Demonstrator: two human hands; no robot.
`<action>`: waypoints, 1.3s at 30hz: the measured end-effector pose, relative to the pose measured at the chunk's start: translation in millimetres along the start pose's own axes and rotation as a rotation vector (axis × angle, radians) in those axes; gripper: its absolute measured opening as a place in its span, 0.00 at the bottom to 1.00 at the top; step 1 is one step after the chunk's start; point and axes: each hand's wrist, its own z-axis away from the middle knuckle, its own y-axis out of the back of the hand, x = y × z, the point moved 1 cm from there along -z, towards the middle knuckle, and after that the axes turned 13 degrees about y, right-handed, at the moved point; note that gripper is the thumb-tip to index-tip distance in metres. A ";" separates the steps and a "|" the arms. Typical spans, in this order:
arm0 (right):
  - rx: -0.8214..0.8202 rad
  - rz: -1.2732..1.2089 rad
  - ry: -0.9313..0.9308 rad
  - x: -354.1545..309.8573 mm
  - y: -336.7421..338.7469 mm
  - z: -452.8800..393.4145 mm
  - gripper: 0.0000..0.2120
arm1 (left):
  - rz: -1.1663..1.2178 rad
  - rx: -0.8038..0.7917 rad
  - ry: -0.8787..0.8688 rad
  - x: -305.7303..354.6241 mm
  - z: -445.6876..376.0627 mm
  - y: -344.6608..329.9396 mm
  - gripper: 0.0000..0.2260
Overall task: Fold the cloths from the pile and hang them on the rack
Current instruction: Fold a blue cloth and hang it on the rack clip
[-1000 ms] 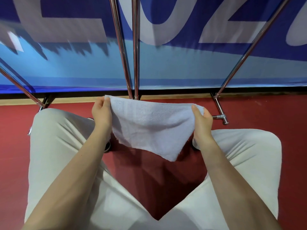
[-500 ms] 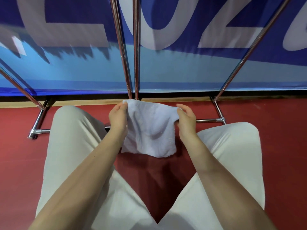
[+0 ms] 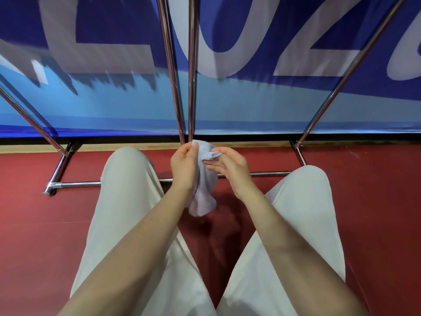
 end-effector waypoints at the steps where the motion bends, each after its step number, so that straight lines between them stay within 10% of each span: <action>1: -0.020 0.027 0.001 0.0 -0.7 -0.5 0.08 | 0.009 -0.004 0.003 -0.3 0.3 0.2 0.07; 11: -0.063 0.879 0.446 7.9 13.7 -4.3 0.02 | -0.029 -0.063 0.096 -5.2 1.1 5.4 0.10; 39: 0.189 0.269 0.062 8.6 4.1 -14.2 0.03 | -0.047 -0.337 0.121 0.3 13.2 -6.6 0.09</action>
